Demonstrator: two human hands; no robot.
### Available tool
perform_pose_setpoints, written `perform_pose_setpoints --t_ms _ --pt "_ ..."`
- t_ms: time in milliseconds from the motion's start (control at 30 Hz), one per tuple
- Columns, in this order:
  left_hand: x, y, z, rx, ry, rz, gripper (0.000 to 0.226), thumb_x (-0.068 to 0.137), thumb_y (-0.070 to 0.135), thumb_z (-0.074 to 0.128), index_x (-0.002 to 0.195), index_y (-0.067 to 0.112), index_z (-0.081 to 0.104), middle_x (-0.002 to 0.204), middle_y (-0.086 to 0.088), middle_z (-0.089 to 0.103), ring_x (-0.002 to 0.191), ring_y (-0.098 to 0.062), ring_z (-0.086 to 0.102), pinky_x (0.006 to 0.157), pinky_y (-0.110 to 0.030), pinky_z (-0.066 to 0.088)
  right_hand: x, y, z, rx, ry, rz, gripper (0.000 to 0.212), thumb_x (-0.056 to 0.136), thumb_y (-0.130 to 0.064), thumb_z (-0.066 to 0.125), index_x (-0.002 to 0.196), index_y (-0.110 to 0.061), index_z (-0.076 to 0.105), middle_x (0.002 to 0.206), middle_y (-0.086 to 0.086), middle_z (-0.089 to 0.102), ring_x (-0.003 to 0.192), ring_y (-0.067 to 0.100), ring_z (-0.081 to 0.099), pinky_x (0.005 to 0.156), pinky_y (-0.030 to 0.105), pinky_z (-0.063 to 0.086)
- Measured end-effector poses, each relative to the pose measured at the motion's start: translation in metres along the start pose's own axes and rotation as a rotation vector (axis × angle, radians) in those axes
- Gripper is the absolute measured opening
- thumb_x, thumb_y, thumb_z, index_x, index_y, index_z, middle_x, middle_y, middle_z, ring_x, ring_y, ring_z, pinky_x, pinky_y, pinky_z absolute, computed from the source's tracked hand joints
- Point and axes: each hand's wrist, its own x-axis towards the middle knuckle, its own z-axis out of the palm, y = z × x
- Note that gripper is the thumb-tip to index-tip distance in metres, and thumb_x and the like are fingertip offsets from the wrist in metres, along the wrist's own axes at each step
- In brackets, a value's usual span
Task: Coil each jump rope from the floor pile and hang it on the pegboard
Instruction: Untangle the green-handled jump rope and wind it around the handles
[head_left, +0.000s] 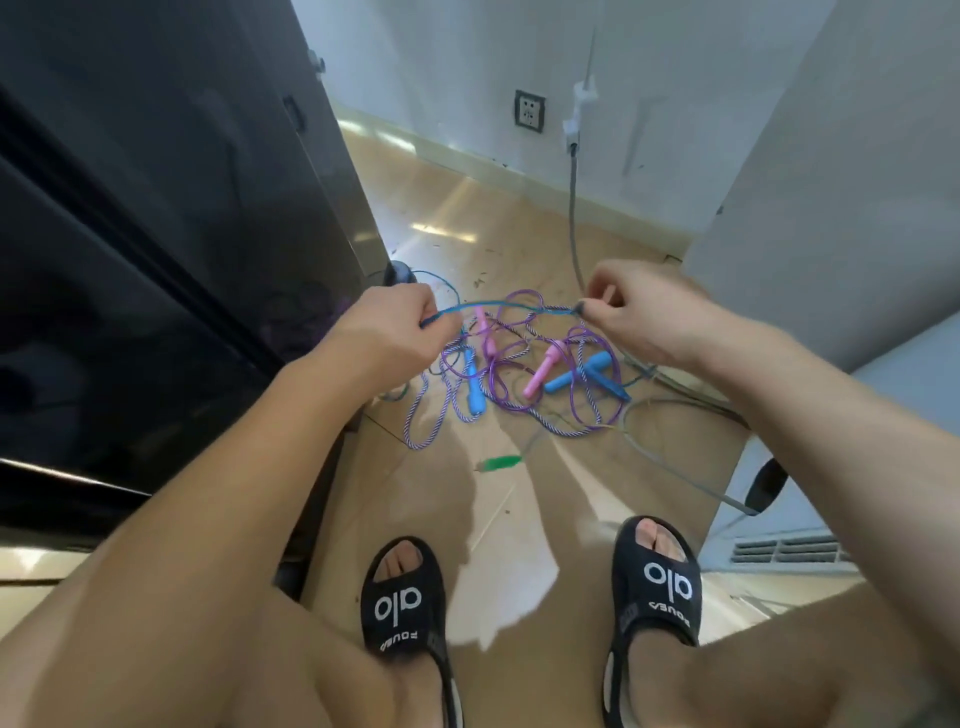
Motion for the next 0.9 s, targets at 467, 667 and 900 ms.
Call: perform_pose_setpoints --t_ms 467,667,900 --pt "-0.008 0.011 -0.009 -0.107 0.029 0.109 0.020 0.085 0.025 0.063 0.074 0.019 0.048 0.068 0.003 0.054 0.066 -0.019 0.048 0.056 -0.031 0.035 -0.009 -0.040 -0.004 0.041 0.219 -0.139 0.023 0.094 -0.036 0.059 0.083 -0.017 0.063 0.080 0.003 0.066 0.078 0.027 0.058 0.062 0.033 0.037" --pt "-0.008 0.011 -0.008 -0.157 0.017 0.071 0.040 0.101 0.038 0.051 0.083 0.002 0.050 0.072 -0.010 0.051 0.066 -0.023 0.042 0.056 -0.033 0.031 -0.005 -0.009 -0.014 0.073 0.179 0.162 0.035 0.101 -0.035 0.048 0.131 -0.019 0.056 0.125 0.009 0.065 0.112 0.029 0.059 0.083 0.028 0.039" --pt "-0.024 0.046 -0.010 -0.329 0.038 0.268 0.032 0.089 0.019 0.056 0.061 0.030 0.045 0.052 0.011 0.043 0.052 -0.006 0.035 0.049 -0.019 0.028 -0.021 -0.075 0.014 0.780 -0.056 -0.086 0.036 0.102 -0.043 0.045 0.078 -0.019 0.057 0.072 0.000 0.062 0.067 0.020 0.059 0.070 0.034 0.046"
